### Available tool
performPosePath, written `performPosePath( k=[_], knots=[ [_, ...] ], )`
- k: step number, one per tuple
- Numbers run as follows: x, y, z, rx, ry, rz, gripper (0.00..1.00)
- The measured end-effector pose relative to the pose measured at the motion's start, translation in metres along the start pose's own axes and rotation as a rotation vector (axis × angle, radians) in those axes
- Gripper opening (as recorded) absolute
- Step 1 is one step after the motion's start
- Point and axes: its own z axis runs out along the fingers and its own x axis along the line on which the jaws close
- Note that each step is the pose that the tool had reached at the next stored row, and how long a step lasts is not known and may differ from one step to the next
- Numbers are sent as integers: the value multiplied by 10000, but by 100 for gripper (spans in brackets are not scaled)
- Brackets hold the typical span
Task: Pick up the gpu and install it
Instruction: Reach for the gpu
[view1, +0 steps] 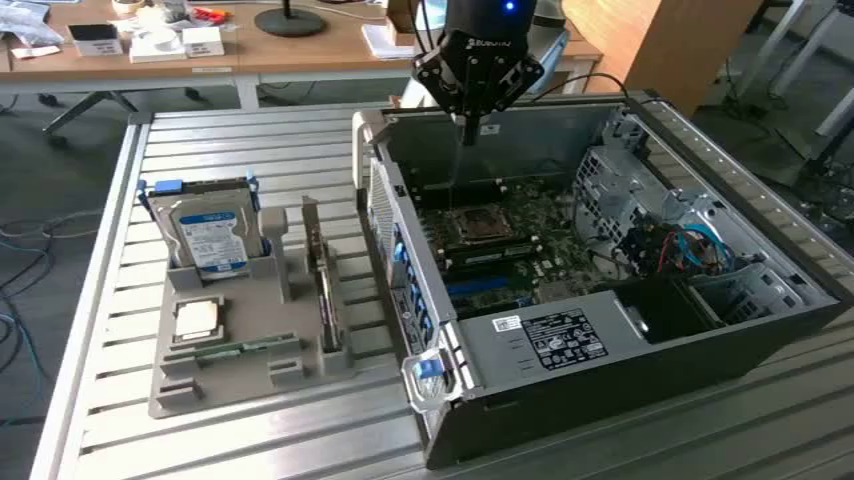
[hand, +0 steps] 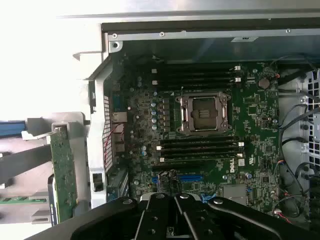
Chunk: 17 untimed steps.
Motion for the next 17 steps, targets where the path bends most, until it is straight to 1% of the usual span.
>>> performPosePath(
  k=[11, 17],
  knots=[
    [1, 0, 0, -1, 0, -2, 11],
    [58, -4, -1, -1, 0, 0, 11]
  ],
)
